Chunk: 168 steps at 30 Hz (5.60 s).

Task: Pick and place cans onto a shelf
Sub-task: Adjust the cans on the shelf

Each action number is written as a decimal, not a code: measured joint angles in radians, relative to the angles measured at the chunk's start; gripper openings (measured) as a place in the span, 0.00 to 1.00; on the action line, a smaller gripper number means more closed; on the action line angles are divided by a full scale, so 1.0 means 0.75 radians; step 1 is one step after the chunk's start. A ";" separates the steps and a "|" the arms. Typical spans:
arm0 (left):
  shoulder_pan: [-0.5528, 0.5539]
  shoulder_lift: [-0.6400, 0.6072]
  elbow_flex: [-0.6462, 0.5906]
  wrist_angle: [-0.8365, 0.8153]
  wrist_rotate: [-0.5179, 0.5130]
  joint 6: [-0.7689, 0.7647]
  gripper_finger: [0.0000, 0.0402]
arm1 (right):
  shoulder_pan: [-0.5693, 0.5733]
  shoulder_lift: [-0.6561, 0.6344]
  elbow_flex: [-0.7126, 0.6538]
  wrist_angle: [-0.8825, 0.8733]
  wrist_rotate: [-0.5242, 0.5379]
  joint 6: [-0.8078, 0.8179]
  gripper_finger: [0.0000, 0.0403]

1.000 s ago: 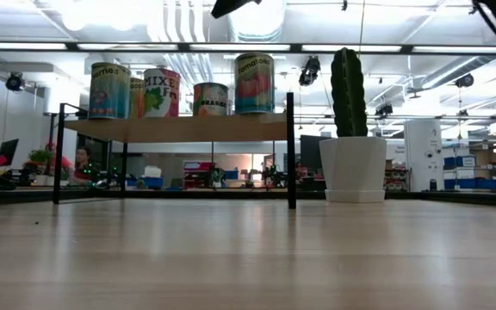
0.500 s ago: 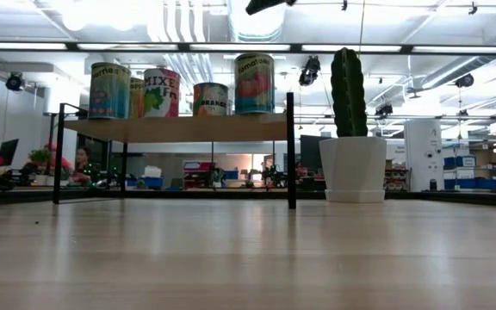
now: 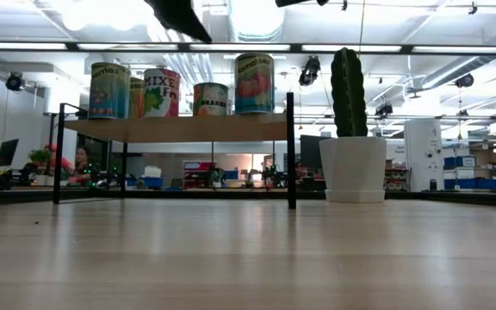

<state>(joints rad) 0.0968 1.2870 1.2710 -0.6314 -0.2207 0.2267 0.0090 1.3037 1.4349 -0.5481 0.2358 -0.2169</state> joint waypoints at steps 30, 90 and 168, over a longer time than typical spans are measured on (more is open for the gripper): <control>0.142 0.249 0.034 -0.119 0.027 -0.001 0.00 | 0.000 -0.024 -0.023 0.005 -0.011 -0.001 0.02; 0.424 0.281 0.032 0.069 0.142 0.096 0.00 | 0.000 -0.023 -0.024 -0.054 -0.011 -0.005 0.02; -0.330 -0.159 0.029 0.139 -0.185 -0.087 0.00 | -0.087 0.238 -0.305 0.256 0.000 -0.097 0.02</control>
<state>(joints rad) -0.1507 1.1677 1.2930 -0.5274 -0.3597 0.1618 -0.0566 1.4820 1.2060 -0.3558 0.2359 -0.2898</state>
